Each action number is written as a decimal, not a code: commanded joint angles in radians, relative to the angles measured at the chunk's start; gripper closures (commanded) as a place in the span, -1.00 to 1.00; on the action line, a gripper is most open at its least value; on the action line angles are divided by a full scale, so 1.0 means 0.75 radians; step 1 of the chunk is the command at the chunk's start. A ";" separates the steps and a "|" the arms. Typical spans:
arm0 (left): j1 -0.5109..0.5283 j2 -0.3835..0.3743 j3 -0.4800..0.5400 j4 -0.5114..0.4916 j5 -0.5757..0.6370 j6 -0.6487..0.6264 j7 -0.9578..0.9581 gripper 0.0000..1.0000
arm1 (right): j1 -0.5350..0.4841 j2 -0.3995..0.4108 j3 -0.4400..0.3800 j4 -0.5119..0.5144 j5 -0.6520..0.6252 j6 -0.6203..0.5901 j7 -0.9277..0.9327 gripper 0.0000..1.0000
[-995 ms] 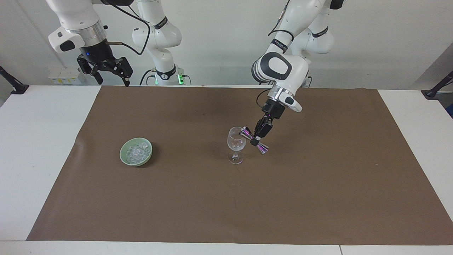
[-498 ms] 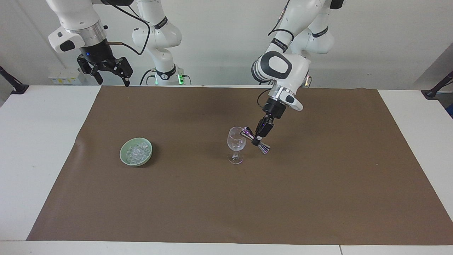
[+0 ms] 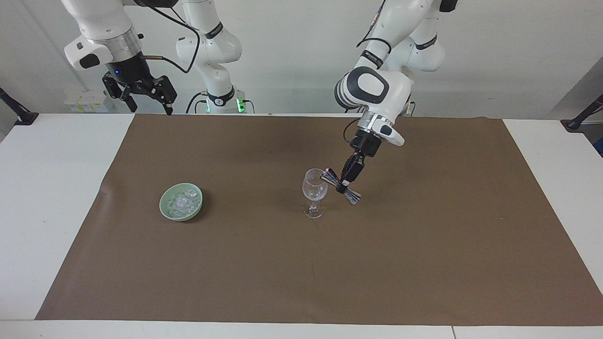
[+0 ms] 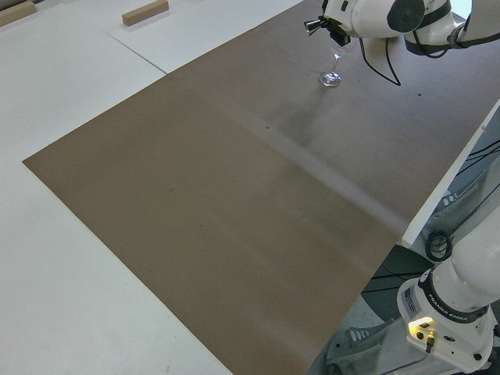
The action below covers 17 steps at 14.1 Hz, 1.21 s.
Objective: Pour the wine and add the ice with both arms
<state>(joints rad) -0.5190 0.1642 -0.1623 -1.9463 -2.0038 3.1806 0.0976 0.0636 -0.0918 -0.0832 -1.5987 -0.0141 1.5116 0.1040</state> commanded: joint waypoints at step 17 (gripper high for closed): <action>-0.079 0.004 -0.009 0.061 0.074 0.179 0.154 1.00 | -0.005 -0.029 0.005 -0.036 0.019 0.018 0.004 -1.00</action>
<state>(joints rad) -0.5498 0.1640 -0.1764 -1.9203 -1.9727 3.2735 0.2066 0.0636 -0.0918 -0.0832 -1.5988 -0.0141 1.5116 0.1040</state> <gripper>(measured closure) 0.789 0.000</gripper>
